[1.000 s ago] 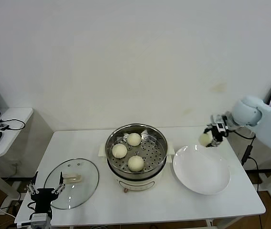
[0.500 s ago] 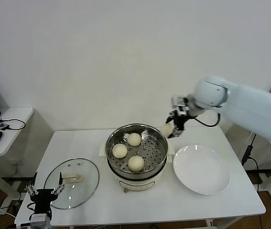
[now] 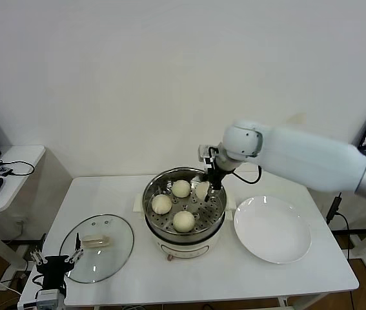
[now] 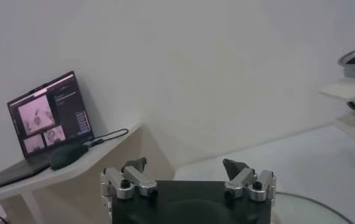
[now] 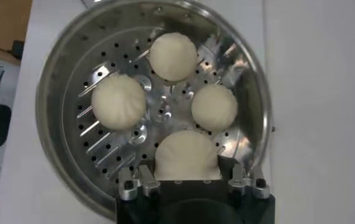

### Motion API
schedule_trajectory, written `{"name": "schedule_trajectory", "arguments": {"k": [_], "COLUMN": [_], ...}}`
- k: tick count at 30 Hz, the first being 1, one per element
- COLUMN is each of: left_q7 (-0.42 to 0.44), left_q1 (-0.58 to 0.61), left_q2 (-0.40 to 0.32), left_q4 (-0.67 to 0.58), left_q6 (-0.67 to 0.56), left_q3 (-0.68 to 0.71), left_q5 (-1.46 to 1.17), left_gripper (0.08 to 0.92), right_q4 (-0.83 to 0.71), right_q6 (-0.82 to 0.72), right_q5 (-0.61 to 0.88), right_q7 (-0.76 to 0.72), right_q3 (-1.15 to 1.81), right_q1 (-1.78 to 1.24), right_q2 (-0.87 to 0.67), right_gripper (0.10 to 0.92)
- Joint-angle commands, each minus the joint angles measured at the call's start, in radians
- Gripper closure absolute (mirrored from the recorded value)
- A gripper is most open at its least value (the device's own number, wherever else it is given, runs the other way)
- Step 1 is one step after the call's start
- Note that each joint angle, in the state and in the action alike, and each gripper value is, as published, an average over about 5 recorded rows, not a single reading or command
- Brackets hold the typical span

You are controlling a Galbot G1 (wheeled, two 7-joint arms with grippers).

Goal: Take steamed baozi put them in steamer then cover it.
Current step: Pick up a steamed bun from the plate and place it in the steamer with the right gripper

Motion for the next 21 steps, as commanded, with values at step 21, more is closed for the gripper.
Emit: {"name": "schedule_trajectory", "arguments": {"k": [21], "left_q7": [0.002], "left_q1": [-0.002], "left_q2": [0.001], "left_q4": [0.004], "left_q6": [-0.011], "left_q3": [-0.003], "left_q5": [-0.009], "left_gripper": [0.177], "right_q4": [-0.005], "right_q6": [-0.025], "right_q5": [-0.049], "right_q7": [0.045], "right_q3": [0.087], "right_q1": [-0.08], "right_q2": [-0.006], "right_gripper": [0.247]}}
